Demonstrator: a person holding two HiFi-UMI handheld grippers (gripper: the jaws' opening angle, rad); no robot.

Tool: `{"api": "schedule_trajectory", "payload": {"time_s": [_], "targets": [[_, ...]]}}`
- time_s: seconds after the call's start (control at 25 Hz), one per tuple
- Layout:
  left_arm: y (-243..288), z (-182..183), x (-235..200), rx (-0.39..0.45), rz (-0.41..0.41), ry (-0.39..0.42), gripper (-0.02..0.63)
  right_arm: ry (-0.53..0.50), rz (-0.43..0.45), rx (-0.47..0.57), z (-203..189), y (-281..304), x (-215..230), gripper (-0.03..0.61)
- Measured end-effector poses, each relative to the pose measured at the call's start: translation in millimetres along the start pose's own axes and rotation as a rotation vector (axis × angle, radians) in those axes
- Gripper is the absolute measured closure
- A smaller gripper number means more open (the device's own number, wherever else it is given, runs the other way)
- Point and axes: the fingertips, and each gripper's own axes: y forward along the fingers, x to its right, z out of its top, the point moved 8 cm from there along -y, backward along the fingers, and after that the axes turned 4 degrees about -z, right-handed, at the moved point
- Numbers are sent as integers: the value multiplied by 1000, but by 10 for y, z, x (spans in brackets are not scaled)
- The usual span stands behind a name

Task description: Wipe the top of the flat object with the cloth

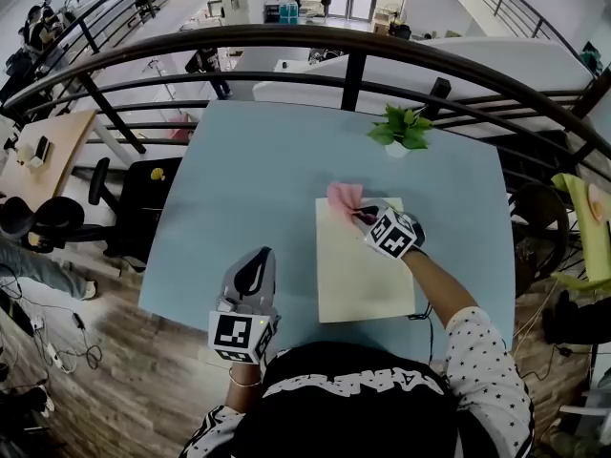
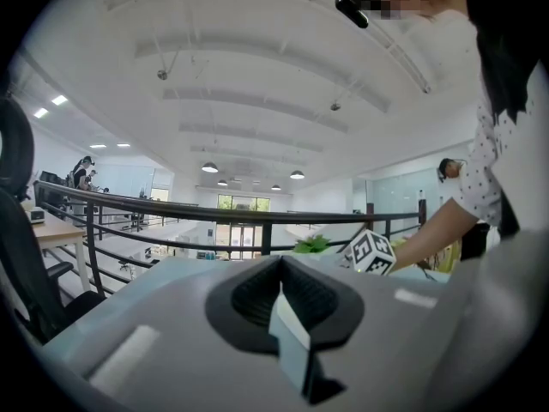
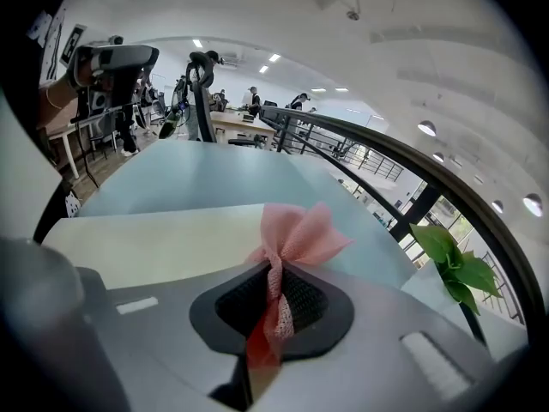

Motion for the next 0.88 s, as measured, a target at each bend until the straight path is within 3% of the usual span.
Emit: {"api": "schedule_trajectory", "payload": {"time_s": [0.56,0.88], "targets": [[-15,14,125,-2,-29,17,614,-46,52,19,-85,-196,-295,560],[-23,82,369,-5,-22,23,614,-123,129,24,-171,-422,-546,560]]}}
